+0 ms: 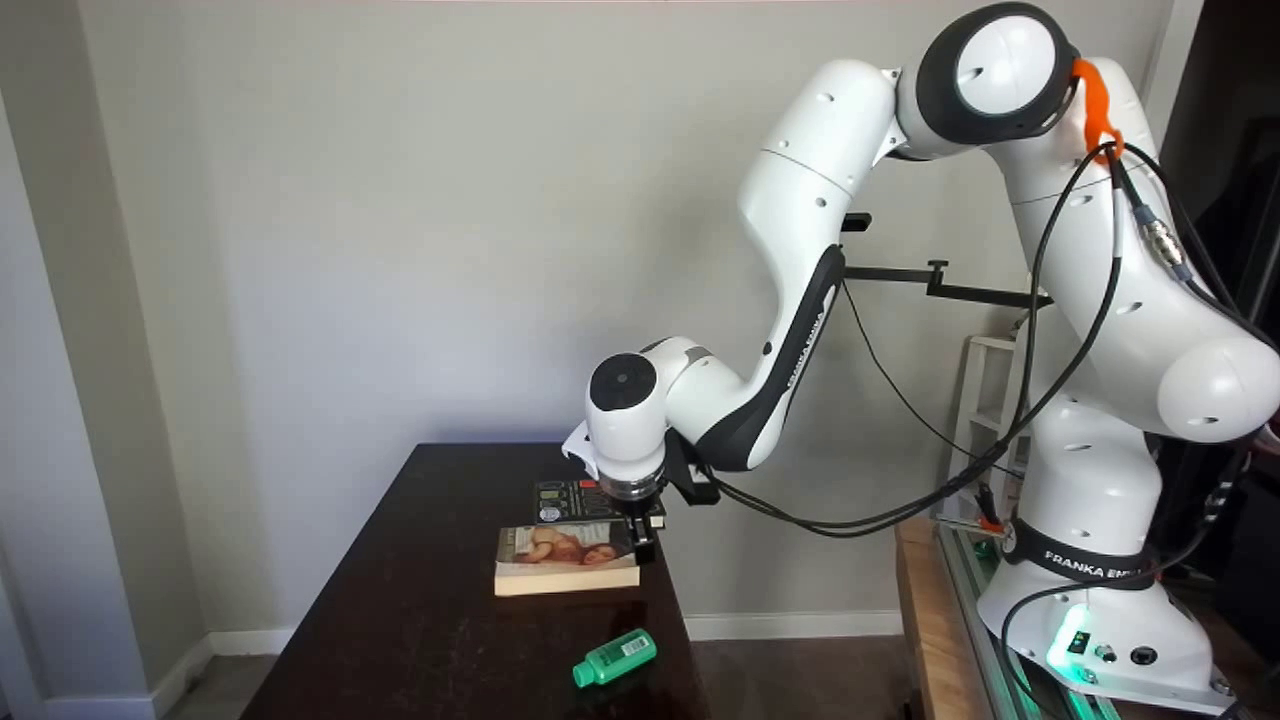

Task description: Remove the green bottle from the book on the left, put it on the table, pick up the book on the left and put it on the other book

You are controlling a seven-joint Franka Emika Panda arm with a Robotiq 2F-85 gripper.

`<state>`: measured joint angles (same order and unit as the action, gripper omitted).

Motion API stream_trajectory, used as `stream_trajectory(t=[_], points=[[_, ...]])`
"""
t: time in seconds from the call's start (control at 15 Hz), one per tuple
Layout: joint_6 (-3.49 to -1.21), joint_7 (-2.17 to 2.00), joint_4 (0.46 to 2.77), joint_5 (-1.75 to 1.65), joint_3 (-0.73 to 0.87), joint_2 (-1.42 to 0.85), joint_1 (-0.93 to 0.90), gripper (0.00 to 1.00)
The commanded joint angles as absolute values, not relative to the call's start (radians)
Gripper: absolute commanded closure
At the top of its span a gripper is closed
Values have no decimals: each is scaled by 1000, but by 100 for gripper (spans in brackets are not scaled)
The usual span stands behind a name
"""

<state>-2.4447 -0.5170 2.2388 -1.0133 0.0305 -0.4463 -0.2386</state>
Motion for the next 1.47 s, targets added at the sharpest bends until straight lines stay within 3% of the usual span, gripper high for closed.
stream_trajectory(t=[0.0,1.4], points=[[-2453,-540,2231,-1053,21,-446,-228,5],[-2482,-592,2210,-1077,28,-454,-228,9]])
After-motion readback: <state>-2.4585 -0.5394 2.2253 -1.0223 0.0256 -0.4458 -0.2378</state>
